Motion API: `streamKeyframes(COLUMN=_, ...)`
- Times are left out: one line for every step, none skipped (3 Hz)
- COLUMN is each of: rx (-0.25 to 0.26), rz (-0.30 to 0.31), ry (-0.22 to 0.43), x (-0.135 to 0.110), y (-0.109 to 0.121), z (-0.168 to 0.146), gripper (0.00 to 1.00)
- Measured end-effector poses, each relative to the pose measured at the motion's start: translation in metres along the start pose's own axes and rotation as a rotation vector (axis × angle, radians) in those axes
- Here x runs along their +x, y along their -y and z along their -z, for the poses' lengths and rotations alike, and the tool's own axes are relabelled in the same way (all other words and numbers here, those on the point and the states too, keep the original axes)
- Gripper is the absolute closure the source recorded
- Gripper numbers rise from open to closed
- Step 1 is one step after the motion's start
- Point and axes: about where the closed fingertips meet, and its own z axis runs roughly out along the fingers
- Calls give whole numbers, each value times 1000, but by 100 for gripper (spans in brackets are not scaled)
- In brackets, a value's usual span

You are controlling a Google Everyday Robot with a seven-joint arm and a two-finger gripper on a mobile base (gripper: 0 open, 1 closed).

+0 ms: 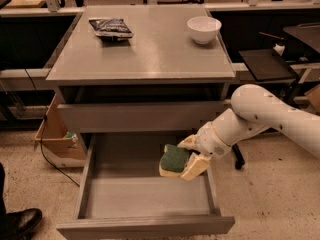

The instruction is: Place sponge into middle drawer

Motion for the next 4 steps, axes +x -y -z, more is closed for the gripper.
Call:
streamKeyframes(rx=-1, rz=0, ry=1, x=0, y=0, z=-1, gripper=100)
streamKeyframes(rx=-15, rz=-9, ry=46, x=9, y=11, z=-28, gripper=100)
streamKeyframes(rx=-19, rz=-25, ry=72, x=21, y=28, z=-62, gripper=100)
streamKeyframes(rx=15, rz=-39, ry=74, x=39, y=44, z=-90, gripper=100)
